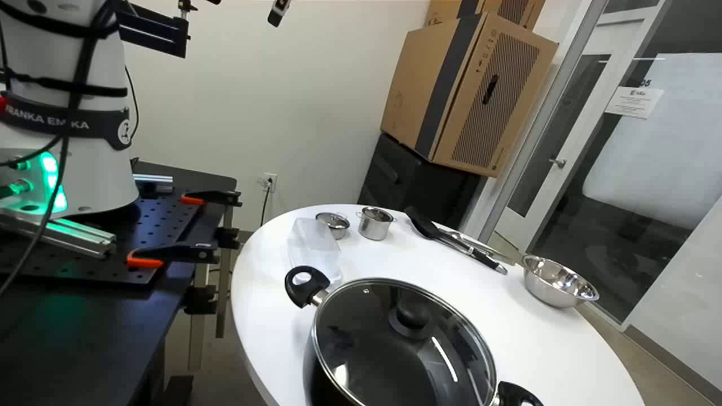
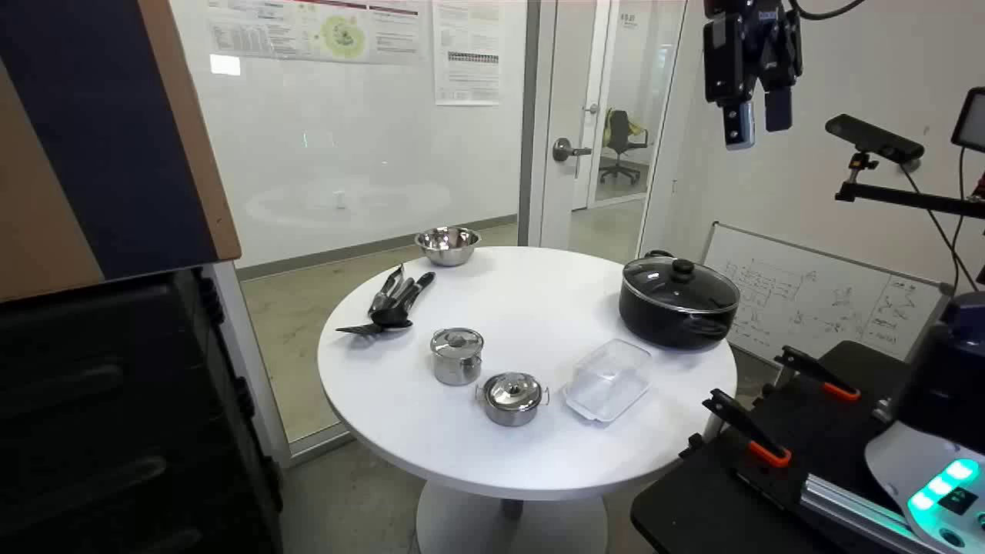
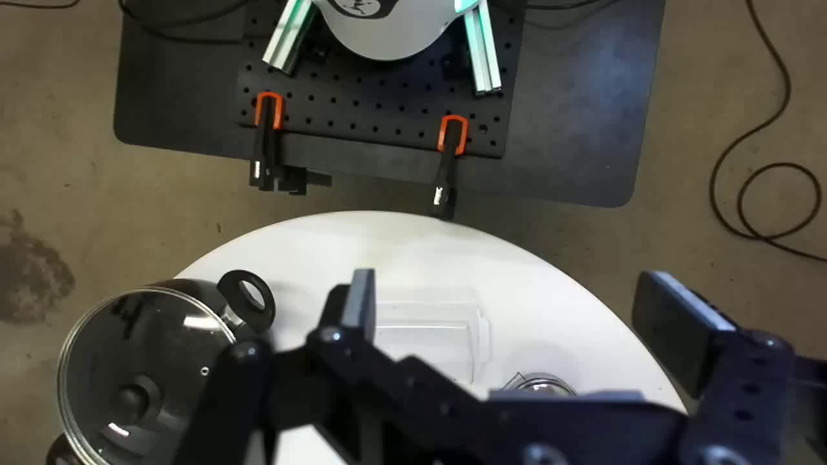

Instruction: Pick up the plastic container from the table and move it forward.

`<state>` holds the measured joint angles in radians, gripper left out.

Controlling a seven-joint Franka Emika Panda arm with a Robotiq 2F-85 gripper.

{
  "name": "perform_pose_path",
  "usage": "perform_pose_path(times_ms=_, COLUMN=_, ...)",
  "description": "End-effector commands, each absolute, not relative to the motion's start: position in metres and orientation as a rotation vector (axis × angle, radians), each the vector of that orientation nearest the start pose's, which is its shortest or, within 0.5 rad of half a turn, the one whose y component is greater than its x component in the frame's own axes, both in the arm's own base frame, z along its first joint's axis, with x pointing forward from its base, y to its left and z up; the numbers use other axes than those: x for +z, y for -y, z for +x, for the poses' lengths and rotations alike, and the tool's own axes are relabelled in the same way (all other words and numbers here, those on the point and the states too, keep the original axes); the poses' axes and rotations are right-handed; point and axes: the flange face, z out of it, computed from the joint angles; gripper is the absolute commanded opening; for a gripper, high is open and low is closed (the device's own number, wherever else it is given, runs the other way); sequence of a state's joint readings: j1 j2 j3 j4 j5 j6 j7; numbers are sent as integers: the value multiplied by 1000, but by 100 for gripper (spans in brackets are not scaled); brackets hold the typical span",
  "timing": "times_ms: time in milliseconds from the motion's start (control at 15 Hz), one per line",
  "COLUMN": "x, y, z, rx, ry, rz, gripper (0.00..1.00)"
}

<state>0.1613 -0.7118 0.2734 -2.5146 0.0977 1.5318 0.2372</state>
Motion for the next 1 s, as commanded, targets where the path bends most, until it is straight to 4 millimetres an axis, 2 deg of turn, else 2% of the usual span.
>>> perform_pose_path(times_ms=0, x=483, y=-147, z=274, rx=415, ry=159, rz=-3272, gripper=100)
perform_pose_path(times_ms=267, x=469, y=-138, z=288, rx=514, ry=549, rz=-3329, gripper=100)
perform_pose_path(times_ms=533, x=449, y=-129, z=314, rx=648, ry=877, rz=-3299, gripper=100)
perform_pose_path(times_ms=667, x=439, y=-123, z=325, rx=715, ry=870, rz=-3305, gripper=100)
perform_pose_path(times_ms=733, x=438, y=-122, z=328, rx=707, ry=593, rz=-3397, gripper=100)
perform_pose_path(times_ms=800, x=440, y=-122, z=313, rx=681, ry=748, rz=-3338, gripper=100)
perform_pose_path(times_ms=933, x=434, y=-120, z=321, rx=706, ry=645, rz=-3363, gripper=100)
